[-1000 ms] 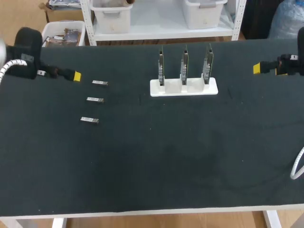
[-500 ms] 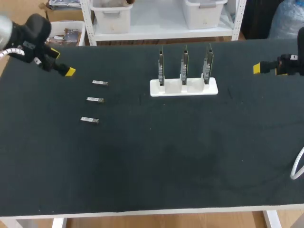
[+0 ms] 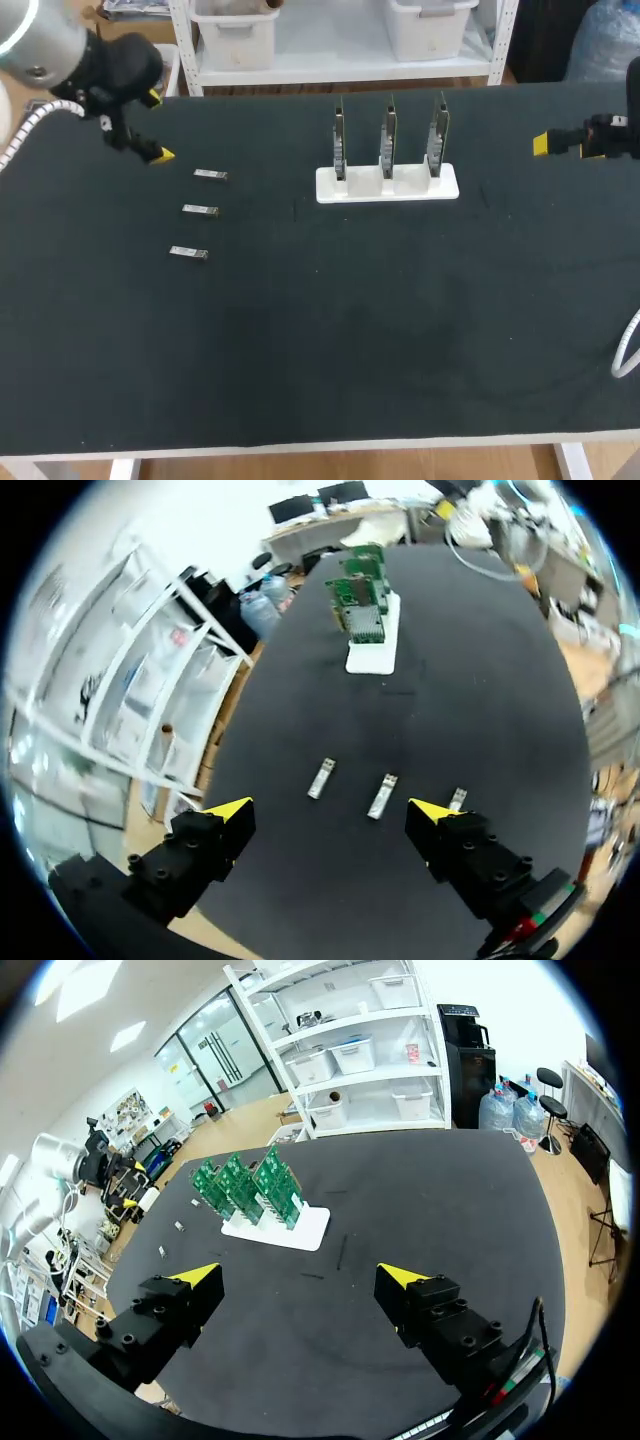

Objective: Pick up the optical module with the left hand, and insert it into the network port with the right hand.

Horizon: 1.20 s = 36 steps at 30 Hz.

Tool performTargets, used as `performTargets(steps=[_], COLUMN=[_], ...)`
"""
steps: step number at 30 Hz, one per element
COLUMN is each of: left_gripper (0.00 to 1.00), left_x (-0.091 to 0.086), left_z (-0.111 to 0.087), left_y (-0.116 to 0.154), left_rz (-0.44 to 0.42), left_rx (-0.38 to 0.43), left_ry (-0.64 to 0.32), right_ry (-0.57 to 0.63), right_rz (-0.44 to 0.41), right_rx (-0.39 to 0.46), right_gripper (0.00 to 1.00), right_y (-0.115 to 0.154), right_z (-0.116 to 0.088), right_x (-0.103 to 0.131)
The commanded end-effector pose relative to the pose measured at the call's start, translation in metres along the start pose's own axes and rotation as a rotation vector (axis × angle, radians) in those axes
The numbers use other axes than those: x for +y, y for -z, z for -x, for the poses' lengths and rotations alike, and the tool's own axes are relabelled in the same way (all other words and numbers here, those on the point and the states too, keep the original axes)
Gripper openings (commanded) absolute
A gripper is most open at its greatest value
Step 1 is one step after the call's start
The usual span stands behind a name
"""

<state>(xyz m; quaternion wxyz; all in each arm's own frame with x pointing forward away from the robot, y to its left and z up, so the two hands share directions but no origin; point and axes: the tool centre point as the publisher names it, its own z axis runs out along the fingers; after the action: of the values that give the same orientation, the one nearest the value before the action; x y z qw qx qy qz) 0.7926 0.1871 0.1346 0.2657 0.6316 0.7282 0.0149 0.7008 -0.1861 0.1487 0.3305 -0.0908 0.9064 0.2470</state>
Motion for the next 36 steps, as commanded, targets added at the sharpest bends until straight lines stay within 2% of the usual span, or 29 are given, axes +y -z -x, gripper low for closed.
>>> performTargets(steps=[1,13,15,20,25,29,30,33,34,36], left_gripper=[1.00,1.00,1.00,1.00,1.00,1.00,1.00,1.00,1.00,1.00], left_x=[-0.001,-0.001,0.002,0.025,0.041,0.046,0.047,0.050,0.050,0.050], left_z=[0.004,0.004,0.001,-0.004,-0.001,0.004,0.004,0.006,0.006,0.005], left_y=[-0.001,-0.001,0.000,-0.002,-0.008,-0.012,-0.014,-0.020,-0.022,-0.029], left_rz=[0.064,0.064,0.047,-0.023,-0.040,-0.143,-0.208,-0.293,-0.332,-0.337], left_rx=[0.017,0.017,0.032,0.087,0.129,0.120,0.123,0.118,0.137,0.206], left_ry=[-0.074,-0.074,-0.157,-0.328,-0.394,-0.438,-0.432,-0.399,-0.400,-0.431], right_ry=[-0.001,-0.001,-0.001,-0.001,-0.001,-0.001,-0.001,-0.001,-0.001,-0.001], right_rz=[-0.009,-0.009,-0.009,-0.009,-0.009,-0.009,-0.009,-0.009,-0.009,-0.009], right_rx=[0.000,0.000,0.000,0.000,0.000,0.000,0.000,0.000,0.000,0.000], right_gripper=[1.00,1.00,1.00,1.00,1.00,1.00,1.00,1.00,1.00,1.00], right_y=[0.001,0.001,0.001,0.001,0.001,0.001,0.001,0.001,0.001,0.001], right_z=[0.000,0.000,0.000,0.000,0.000,0.000,0.000,0.000,0.000,0.000], right_x=[0.002,0.002,0.002,0.002,0.002,0.002,0.002,0.002,0.002,0.002])
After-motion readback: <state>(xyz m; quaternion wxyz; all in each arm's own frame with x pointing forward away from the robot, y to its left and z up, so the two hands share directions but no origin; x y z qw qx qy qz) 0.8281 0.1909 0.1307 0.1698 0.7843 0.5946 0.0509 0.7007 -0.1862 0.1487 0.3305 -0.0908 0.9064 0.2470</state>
